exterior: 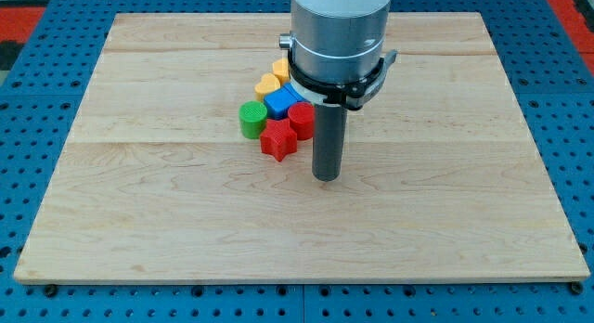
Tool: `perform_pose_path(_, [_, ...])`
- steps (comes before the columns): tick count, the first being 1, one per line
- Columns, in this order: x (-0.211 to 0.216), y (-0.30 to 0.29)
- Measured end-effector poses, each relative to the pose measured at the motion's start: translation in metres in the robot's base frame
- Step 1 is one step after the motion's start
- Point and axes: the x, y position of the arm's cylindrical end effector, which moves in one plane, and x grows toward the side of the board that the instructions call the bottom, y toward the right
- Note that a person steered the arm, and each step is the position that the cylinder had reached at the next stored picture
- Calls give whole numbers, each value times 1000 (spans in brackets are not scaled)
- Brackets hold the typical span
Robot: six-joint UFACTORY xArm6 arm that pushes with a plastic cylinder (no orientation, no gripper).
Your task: Move the arm to the right of the green star
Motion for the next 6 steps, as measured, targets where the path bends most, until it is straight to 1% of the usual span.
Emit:
perform_pose_path(2, [0,7])
perform_pose_path(3, [-5,50])
perform_pose_path(5, [-61,55])
perform_pose_path(6, [-77,60])
